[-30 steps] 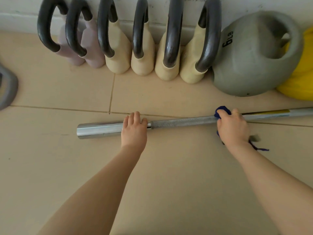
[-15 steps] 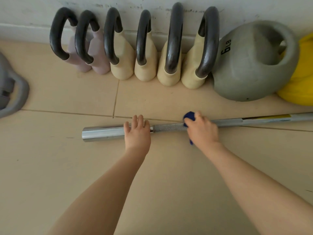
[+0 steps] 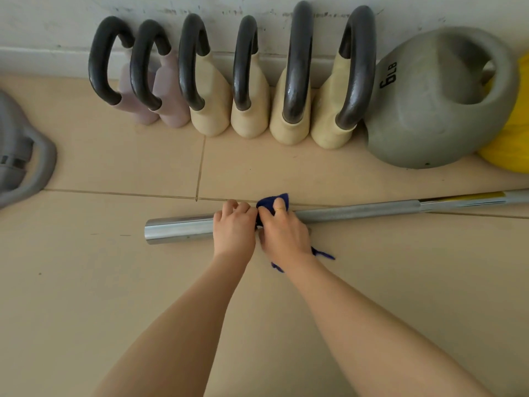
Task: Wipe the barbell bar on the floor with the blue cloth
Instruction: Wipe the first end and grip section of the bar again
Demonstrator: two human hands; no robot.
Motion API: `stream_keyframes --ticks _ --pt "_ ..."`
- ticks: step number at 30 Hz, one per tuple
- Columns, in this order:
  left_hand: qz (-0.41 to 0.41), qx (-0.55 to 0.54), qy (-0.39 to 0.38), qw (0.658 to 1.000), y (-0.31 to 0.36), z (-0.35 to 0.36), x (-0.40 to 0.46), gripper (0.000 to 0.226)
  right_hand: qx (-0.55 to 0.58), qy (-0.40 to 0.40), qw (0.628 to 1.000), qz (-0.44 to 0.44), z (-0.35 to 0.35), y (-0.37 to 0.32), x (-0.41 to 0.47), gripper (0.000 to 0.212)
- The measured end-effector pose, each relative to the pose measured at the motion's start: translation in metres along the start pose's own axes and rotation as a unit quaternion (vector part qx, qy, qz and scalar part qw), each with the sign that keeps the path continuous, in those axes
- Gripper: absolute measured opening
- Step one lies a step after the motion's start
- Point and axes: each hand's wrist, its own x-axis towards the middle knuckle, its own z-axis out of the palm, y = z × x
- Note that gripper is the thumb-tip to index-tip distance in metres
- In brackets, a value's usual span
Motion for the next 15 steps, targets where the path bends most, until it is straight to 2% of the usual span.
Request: stream_keyframes --ticks 3,6,8,12,15 --pt "0.009 0.015 -0.003 1.000 -0.005 0.005 0.002 0.026 -0.031 0.015 0.999 -0.005 -0.012 0.034 0.001 0.027" --pt "0.009 0.017 -0.003 1.000 -0.005 0.006 0.003 0.032 -0.020 0.068 0.991 0.110 -0.029 0.069 0.004 0.022" --pt "0.006 0.030 0.002 1.000 -0.003 0.005 0.001 0.037 -0.014 0.071 0.987 0.141 -0.029 0.069 0.003 0.021" --pt "0.005 0.043 0.020 0.999 0.002 0.003 -0.002 0.039 -0.021 0.004 0.998 0.054 -0.015 0.040 -0.001 0.023" --pt "0.001 0.062 0.025 0.998 0.004 0.003 -0.002 0.039 -0.075 -0.013 0.997 0.013 -0.024 0.062 -0.002 0.025"
